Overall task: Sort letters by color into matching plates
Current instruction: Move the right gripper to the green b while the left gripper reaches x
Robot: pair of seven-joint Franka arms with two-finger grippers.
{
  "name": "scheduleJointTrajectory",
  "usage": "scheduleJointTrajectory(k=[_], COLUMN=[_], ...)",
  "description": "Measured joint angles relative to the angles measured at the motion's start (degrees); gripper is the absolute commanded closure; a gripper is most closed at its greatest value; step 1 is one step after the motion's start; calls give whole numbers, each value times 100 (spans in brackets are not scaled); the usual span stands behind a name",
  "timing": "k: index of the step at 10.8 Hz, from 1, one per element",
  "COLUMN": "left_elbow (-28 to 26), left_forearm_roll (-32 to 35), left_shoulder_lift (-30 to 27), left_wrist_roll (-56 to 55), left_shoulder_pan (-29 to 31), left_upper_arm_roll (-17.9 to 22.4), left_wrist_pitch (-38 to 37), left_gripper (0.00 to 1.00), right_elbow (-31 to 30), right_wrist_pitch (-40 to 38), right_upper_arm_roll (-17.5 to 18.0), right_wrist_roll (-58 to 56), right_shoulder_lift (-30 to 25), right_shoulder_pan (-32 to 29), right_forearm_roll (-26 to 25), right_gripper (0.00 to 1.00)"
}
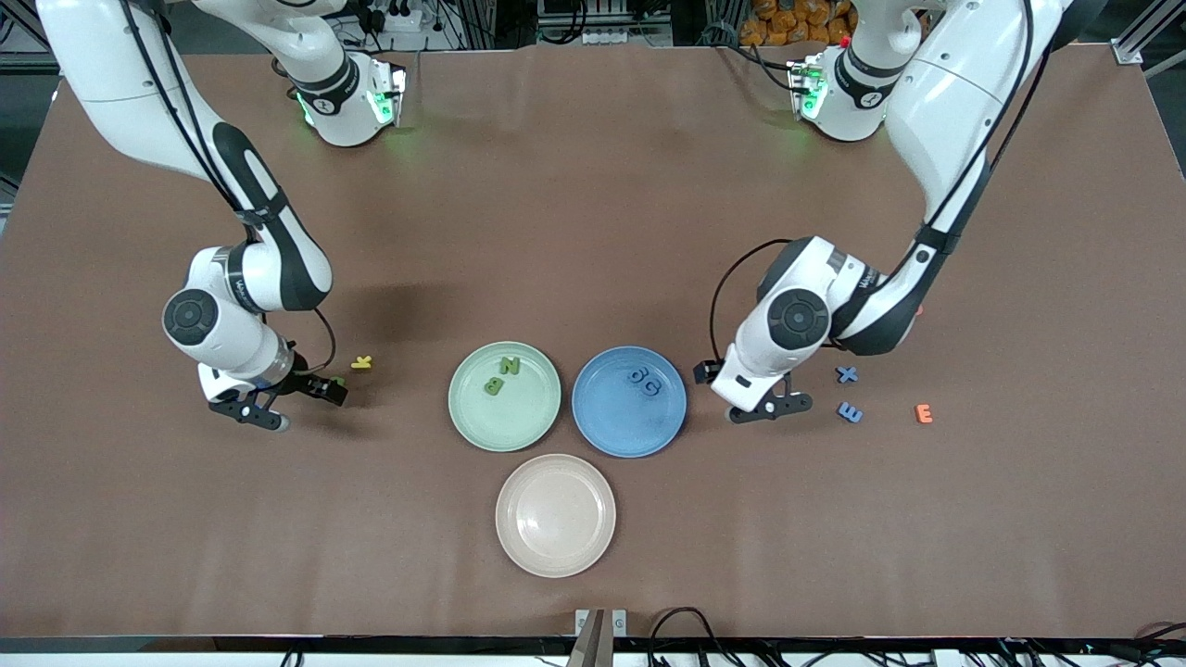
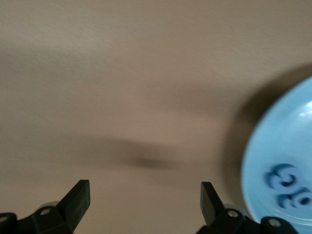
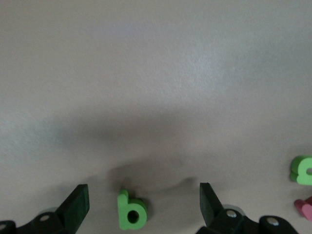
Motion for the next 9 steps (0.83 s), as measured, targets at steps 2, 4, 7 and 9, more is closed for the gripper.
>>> scheduleJointTrajectory(k=[2, 4, 7, 9], left_elbow=[1, 6, -129, -501], left_forearm_roll=[47, 97, 464, 817], left_shoulder_lift=[-3, -14, -74, -198], left_wrist_roll=[563, 1054, 1242, 1250], left_shoulder_pan=[334, 673, 990, 1159], left_upper_arm_roll=[32, 37, 29, 19], left_wrist_pitch=[-236, -364, -432, -190], left_gripper=[0, 0, 0, 0], right_elbow=[-153, -250, -425, -466], right_wrist_pitch=[32, 40, 277, 294], right_upper_arm_roll=[1, 5, 15, 21], right_wrist_roll=[-23, -42, -77, -94], right_shoulder_lift=[-68, -108, -107, -107], right_shoulder_pan=[-1, -1, 10, 35], right_forearm_roll=[0, 0, -3, -4], right_gripper=[3, 11, 25, 39])
